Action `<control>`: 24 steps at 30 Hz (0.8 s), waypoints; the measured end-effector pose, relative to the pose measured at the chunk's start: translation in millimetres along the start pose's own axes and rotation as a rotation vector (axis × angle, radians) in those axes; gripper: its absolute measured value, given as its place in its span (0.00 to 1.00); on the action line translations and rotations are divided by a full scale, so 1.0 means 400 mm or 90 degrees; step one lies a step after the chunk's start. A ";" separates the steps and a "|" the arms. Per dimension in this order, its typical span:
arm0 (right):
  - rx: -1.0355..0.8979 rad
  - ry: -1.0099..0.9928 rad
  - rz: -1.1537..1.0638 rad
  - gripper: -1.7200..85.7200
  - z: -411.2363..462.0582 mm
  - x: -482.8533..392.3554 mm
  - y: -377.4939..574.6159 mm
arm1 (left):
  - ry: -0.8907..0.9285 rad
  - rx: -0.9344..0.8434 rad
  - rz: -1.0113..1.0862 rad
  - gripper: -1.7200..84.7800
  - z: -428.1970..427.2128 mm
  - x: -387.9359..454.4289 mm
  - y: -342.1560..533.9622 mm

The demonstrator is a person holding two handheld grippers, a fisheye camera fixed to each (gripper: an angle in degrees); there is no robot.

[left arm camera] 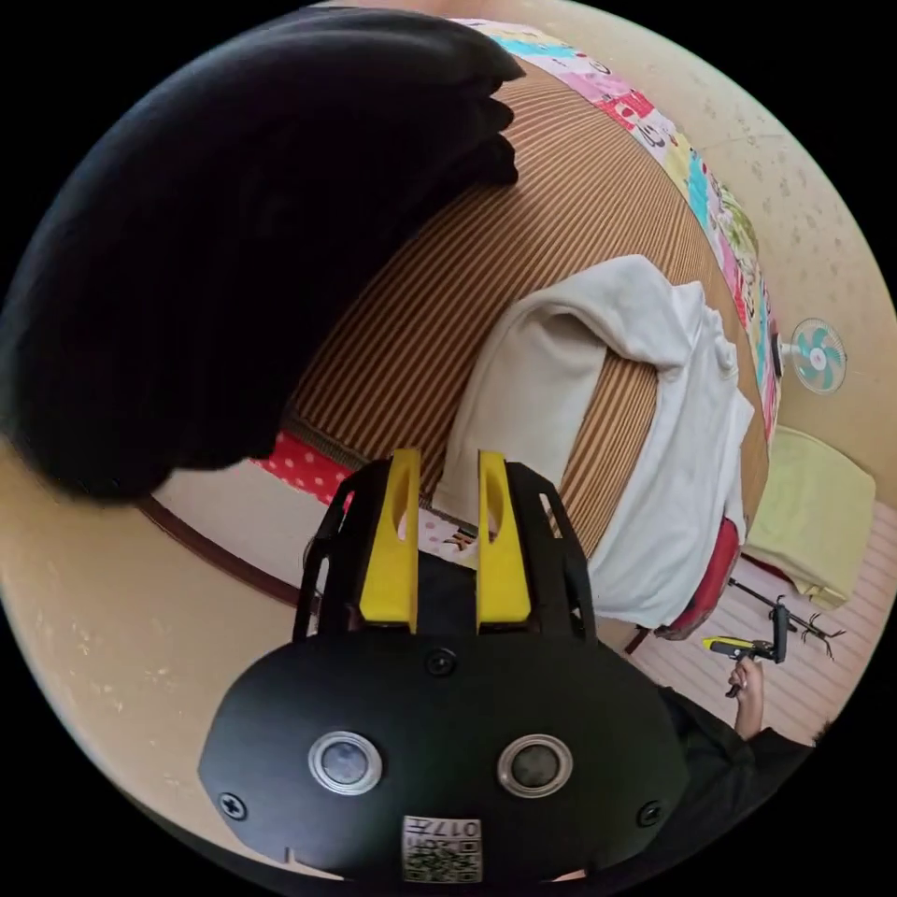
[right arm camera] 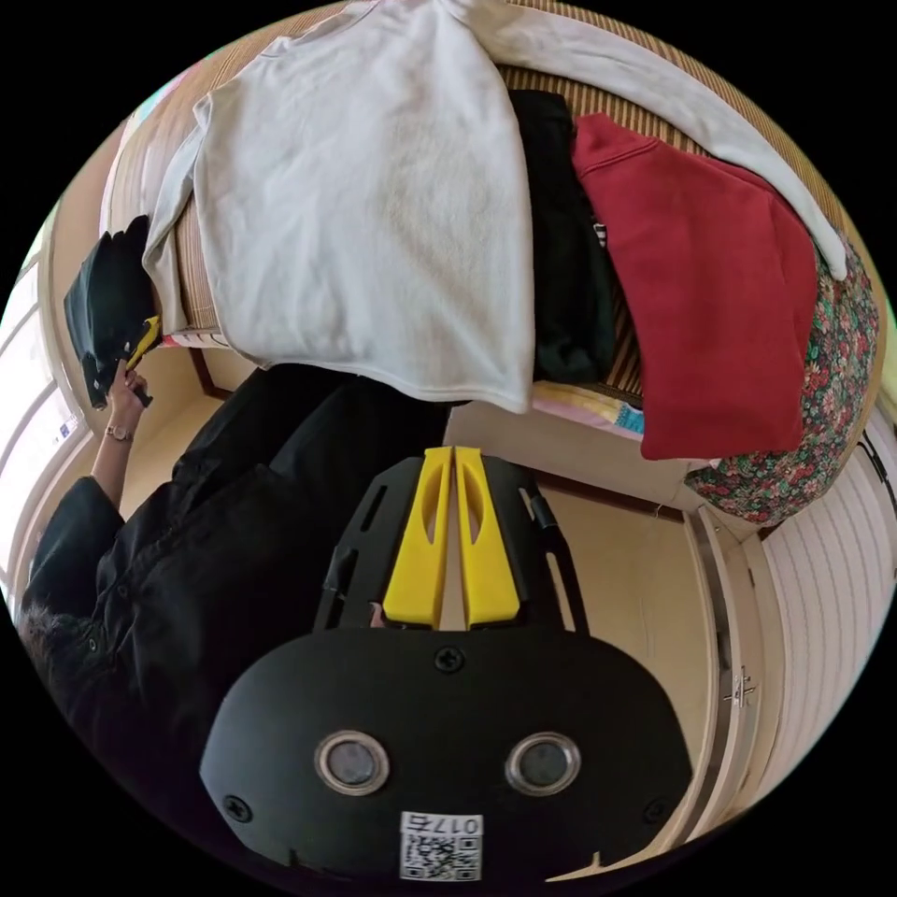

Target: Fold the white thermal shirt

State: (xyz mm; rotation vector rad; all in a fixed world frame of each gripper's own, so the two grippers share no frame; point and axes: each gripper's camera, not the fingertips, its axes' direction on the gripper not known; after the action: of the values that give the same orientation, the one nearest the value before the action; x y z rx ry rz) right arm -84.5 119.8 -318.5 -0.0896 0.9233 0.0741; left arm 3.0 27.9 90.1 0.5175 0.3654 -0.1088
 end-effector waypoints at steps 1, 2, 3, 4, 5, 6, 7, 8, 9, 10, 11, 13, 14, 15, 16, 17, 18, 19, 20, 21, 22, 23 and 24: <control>-0.004 0.009 -0.011 0.03 0.005 -0.025 -0.001 | -0.021 -0.011 0.014 0.15 0.016 0.002 0.003; -0.007 0.014 -0.016 0.03 0.008 -0.037 -0.002 | -0.039 -0.011 0.024 0.15 0.019 0.007 0.010; -0.014 0.026 -0.024 0.03 0.016 -0.061 -0.007 | -0.074 -0.008 0.055 0.14 0.021 0.027 0.030; -0.025 0.042 -0.027 0.03 0.026 -0.084 -0.016 | -0.108 -0.008 0.096 0.13 0.016 0.052 0.055; -0.030 0.048 -0.028 0.03 0.032 -0.095 -0.022 | -0.130 -0.014 0.116 0.13 0.013 0.066 0.067; -0.037 0.058 -0.029 0.03 0.042 -0.117 -0.036 | -0.114 -0.049 0.189 0.08 0.013 0.096 0.091; -0.041 0.057 -0.031 0.03 0.050 -0.140 -0.051 | -0.127 -0.077 0.224 0.06 0.005 0.116 0.118; -0.042 0.052 -0.034 0.03 0.053 -0.152 -0.060 | -0.146 -0.076 0.242 0.05 -0.009 0.126 0.135; -0.042 0.037 -0.041 0.03 0.057 -0.179 -0.076 | -0.198 -0.044 0.276 0.05 -0.061 0.141 0.172; -0.038 0.022 -0.051 0.03 0.058 -0.209 -0.092 | -0.249 0.012 0.305 0.05 -0.135 0.150 0.215; -0.036 0.015 -0.058 0.03 0.058 -0.225 -0.099 | -0.277 0.046 0.315 0.05 -0.178 0.151 0.239; -0.022 0.017 -0.086 0.02 0.060 -0.292 -0.117 | -0.392 0.199 0.313 0.05 -0.347 0.127 0.359; -0.019 0.023 -0.092 0.02 0.063 -0.309 -0.120 | -0.407 0.225 0.310 0.05 -0.377 0.115 0.389; -0.019 0.035 -0.104 0.02 0.076 -0.341 -0.126 | -0.411 0.254 0.313 0.05 -0.418 0.083 0.449; -0.022 0.044 -0.113 0.02 0.095 -0.371 -0.132 | -0.401 0.264 0.302 0.06 -0.430 0.042 0.503; -0.025 0.046 -0.117 0.02 0.106 -0.385 -0.135 | -0.397 0.263 0.281 0.06 -0.427 0.015 0.525; -0.032 0.045 -0.126 0.02 0.131 -0.411 -0.139 | -0.375 0.237 0.215 0.07 -0.406 -0.050 0.558; -0.041 0.041 -0.133 0.02 0.159 -0.435 -0.142 | -0.326 0.187 0.121 0.07 -0.368 -0.134 0.584; -0.047 0.039 -0.137 0.02 0.174 -0.446 -0.142 | -0.293 0.156 0.064 0.08 -0.345 -0.182 0.596; -0.055 0.039 -0.144 0.02 0.202 -0.466 -0.139 | -0.193 0.102 -0.053 0.08 -0.299 -0.284 0.628; -0.059 0.042 -0.150 0.02 0.226 -0.482 -0.131 | -0.040 0.084 -0.148 0.11 -0.256 -0.380 0.673; -0.060 0.045 -0.152 0.02 0.237 -0.489 -0.127 | 0.037 0.086 -0.189 0.12 -0.235 -0.421 0.695; -0.063 0.051 -0.153 0.02 0.260 -0.497 -0.116 | 0.196 0.115 -0.270 0.15 -0.193 -0.496 0.743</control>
State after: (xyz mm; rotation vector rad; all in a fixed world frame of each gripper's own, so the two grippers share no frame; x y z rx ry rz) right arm -116.7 79.8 -95.0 -0.2971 0.9832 -0.1074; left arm -148.5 325.5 238.7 0.6307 0.7700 -0.4783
